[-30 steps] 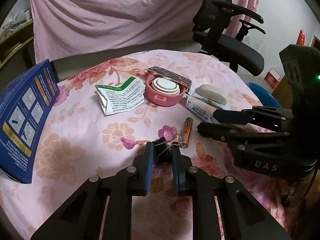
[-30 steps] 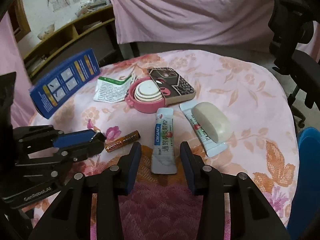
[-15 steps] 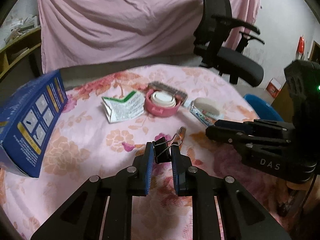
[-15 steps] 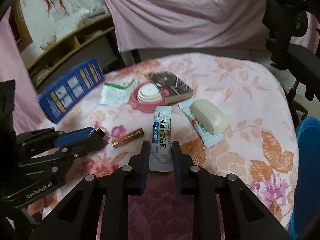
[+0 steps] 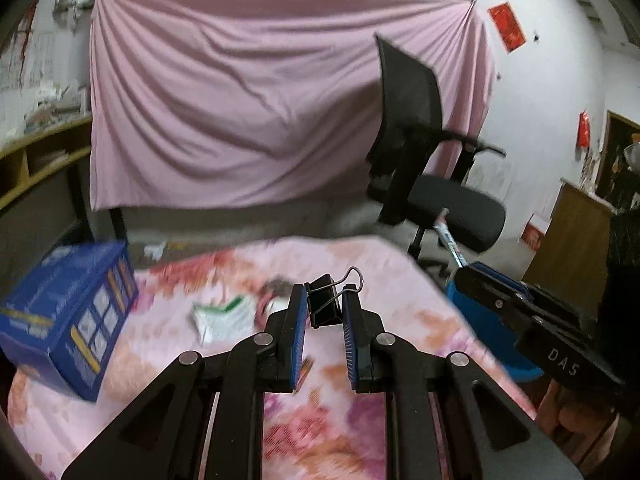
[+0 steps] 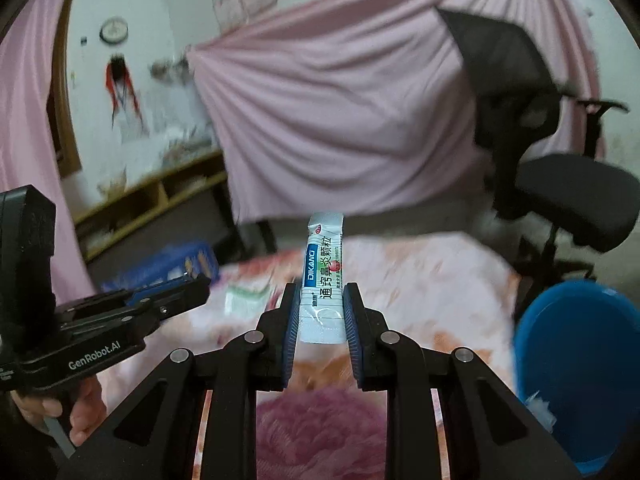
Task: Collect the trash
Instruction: 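Carry the binder clip and white sachet with both tools over the blue bucket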
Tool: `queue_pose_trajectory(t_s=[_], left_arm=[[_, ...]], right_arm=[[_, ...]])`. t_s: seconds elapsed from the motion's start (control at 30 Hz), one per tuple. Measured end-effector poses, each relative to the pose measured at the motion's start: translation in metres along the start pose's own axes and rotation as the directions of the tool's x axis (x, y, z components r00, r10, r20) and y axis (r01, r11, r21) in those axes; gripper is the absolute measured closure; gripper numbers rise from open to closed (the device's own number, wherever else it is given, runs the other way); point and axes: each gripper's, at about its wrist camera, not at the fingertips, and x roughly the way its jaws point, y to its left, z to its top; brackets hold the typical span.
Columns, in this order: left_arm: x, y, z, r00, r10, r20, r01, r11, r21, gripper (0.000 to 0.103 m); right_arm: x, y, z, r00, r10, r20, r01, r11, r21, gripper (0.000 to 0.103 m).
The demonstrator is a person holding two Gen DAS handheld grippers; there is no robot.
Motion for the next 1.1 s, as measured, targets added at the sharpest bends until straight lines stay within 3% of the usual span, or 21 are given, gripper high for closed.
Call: queue_pose_trajectory(t_s=[0.2,0.47,0.7,1.1], left_arm=[[-0.016,-0.032,0.025,0.988,-0.05,0.147,0.042,0.997,0.057,0.089],[-0.012,-0.08,0.041,0.963,-0.163,0.213,0.139,0.983,0.123,0.089],[0.004,-0.123,0.046,0.944,-0.257,0.206,0.217,0.956,0.199,0.088],[0.04,-0.188,0.041,0.918,-0.38,0.114,0.34,0.902,0.267,0.088]], right_arm=[[-0.036,-0.017,0.014,0.985,-0.056,0.163,0.053,0.998,0.023,0.083],[-0.072,-0.036,0.016,0.953,-0.13,0.274,0.124,0.992,0.04,0.083],[-0.102,-0.058,0.011,0.913,-0.234,0.335,0.227,0.972,0.06,0.083],[-0.122,-0.12,0.002,0.898,-0.347,0.271,0.289,0.929,0.231,0.083]])
